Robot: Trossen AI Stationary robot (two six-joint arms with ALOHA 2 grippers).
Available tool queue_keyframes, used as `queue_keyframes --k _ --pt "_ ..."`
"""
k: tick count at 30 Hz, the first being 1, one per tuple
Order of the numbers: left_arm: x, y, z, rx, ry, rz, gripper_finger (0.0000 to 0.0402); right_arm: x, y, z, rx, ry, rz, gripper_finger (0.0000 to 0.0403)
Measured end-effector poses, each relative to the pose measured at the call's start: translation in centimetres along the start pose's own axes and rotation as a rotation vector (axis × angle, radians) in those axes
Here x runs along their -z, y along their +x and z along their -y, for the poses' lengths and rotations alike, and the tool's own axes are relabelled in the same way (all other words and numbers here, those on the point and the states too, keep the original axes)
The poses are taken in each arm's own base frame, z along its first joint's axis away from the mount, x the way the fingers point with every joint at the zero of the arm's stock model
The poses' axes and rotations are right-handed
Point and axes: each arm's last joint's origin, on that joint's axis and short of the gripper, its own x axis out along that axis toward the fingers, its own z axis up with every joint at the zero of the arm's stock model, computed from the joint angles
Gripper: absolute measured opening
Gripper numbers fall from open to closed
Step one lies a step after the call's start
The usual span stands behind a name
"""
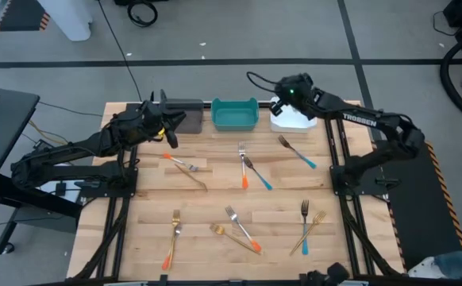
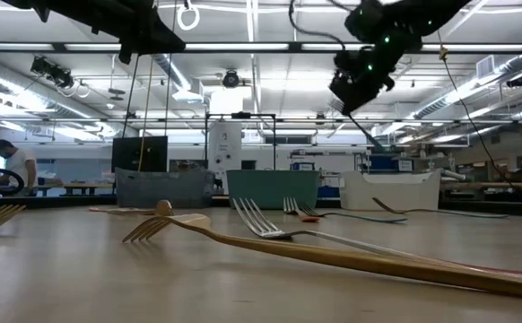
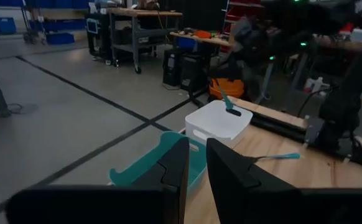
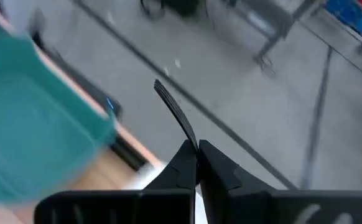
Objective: Sort silverware by color (type)
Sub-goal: Put the blue fork into the white bin, then put the gold fork into the black bin
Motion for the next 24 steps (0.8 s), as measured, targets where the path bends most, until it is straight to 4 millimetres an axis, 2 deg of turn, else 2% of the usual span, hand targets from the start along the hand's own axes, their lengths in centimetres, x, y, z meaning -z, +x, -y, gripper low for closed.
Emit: queue_keyframes --k 3,6,9,15,20,24 --pt "0.0 0.0 0.0 0.000 0.005 0.000 0.0064 1.1 1.1 0.8 0.016 -0.051 -0.104 0.0016" --pt "0.0 0.0 0.0 0.000 0.012 0.000 0.0064 2.2 2.2 1.2 -0.045 -0.062 -0.191 0.0024" --pt "0.0 0.0 0.0 0.000 0.013 0.000 0.0064 3.1 3.3 1.3 -0.087 -0.071 -0.257 0.0031" --pt "0.0 0.0 -0.1 -0.028 0.017 0.002 0.0064 4.1 5.1 1.2 -0.059 -0.147 -0.331 0.0053" --pt "0.2 0.3 0.0 -0.036 0.011 -0.013 0.0064 4.6 5.6 1.2 -0.043 -0.173 -0.366 0.0076" --pt "0.8 1.1 0.1 -0.055 0.021 -0.051 0.0064 4.4 5.1 1.8 0.075 -0.189 -0.370 0.0088"
